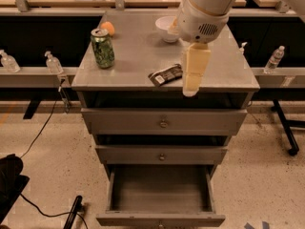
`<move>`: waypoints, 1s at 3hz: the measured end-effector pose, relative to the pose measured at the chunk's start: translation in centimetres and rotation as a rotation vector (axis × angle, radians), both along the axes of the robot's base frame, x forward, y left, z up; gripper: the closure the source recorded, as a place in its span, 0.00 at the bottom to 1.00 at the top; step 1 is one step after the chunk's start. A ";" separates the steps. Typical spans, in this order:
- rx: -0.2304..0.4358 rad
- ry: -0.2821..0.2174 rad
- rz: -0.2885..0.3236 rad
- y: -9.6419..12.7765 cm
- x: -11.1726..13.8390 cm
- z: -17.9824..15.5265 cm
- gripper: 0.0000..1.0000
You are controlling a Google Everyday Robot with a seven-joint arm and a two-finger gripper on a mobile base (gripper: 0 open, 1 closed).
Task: Place rxbar chocolate into bottom drawer
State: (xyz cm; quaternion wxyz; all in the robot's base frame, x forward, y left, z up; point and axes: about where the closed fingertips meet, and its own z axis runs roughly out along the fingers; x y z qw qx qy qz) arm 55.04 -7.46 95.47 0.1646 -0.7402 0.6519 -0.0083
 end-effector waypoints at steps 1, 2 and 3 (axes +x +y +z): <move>0.003 0.002 0.010 0.2 0.5 -0.6 0.00; 0.006 0.000 0.016 0.2 0.9 -0.7 0.00; 0.050 -0.021 0.119 1.1 5.7 -3.2 0.00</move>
Offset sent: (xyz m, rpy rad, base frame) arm 0.0341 0.0032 -0.0204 0.0285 -0.0068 0.0600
